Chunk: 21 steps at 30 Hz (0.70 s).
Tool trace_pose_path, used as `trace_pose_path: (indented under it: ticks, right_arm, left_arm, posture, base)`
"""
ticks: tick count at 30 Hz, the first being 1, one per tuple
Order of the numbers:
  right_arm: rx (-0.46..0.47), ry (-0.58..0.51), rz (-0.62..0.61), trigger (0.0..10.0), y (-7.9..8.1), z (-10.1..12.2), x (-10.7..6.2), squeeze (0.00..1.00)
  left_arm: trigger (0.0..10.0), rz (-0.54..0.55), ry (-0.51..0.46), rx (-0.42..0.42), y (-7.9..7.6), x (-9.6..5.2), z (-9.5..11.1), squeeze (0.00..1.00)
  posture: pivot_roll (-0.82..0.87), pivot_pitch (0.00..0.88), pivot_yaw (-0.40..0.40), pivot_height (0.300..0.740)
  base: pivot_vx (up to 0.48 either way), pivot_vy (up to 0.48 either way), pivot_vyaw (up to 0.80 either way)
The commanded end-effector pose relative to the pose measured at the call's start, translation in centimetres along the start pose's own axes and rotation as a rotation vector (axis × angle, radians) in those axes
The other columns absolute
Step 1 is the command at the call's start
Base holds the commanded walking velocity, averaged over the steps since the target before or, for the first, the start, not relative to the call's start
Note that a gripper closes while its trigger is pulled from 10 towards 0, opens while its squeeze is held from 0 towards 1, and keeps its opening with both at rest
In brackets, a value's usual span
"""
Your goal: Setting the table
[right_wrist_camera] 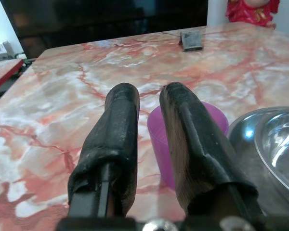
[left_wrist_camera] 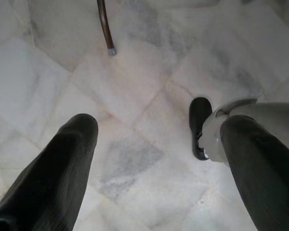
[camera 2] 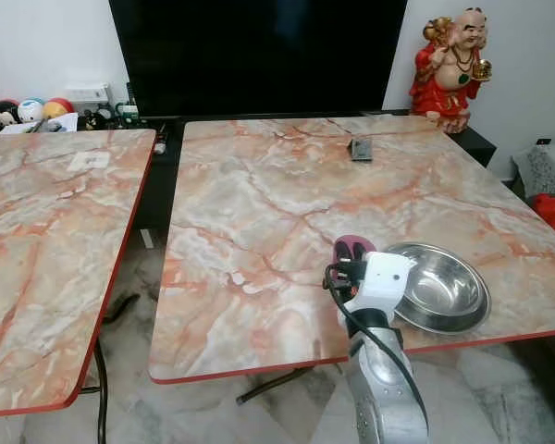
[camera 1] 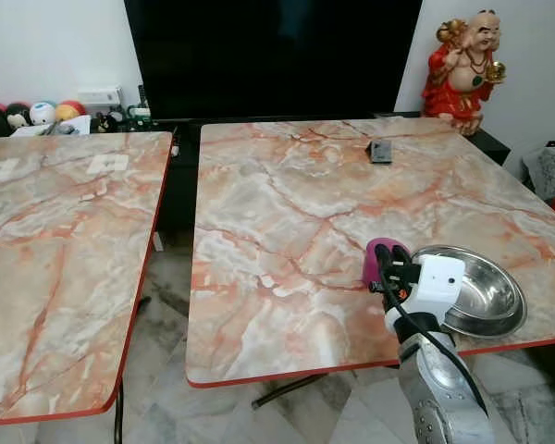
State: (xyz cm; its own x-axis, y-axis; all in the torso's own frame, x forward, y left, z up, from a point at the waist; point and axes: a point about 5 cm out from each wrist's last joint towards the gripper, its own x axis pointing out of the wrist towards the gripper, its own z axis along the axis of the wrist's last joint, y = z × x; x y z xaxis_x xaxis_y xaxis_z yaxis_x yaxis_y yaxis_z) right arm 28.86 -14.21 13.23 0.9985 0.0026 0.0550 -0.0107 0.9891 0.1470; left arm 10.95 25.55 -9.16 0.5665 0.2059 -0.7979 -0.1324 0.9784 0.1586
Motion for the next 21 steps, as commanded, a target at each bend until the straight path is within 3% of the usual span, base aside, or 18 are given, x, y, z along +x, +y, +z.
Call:
trace_pose_path:
  ticks: [1, 16, 21]
  right_arm:
    - [-0.03, -0.011, 0.021, 10.0, 0.4, 0.2, 0.2, 0.0]
    - [-0.012, -0.024, -0.01, 10.0, -0.2, 0.3, 0.3, 0.0]
    - [0.009, -0.019, -0.011, 10.0, -0.1, 0.2, 0.5, 0.0]
  left_arm:
    - [10.0, 0.003, 0.052, -0.016, 0.4, -0.3, -1.0, 0.0]
    - [10.0, 0.037, 0.105, -0.024, 2.7, -1.2, -2.6, 0.0]
    - [10.0, 0.033, 0.11, -0.025, 2.3, -1.4, -3.1, 0.0]
  posture:
    - [-0.01, 0.0, -0.014, 0.74]
    - [-0.01, 0.0, 0.002, 0.74]
    - [0.0, 0.0, 0.005, 0.74]
  base:
    - [0.0, 0.0, 0.8]
    - [0.0, 0.0, 0.8]
    - [0.0, 0.0, 0.11]
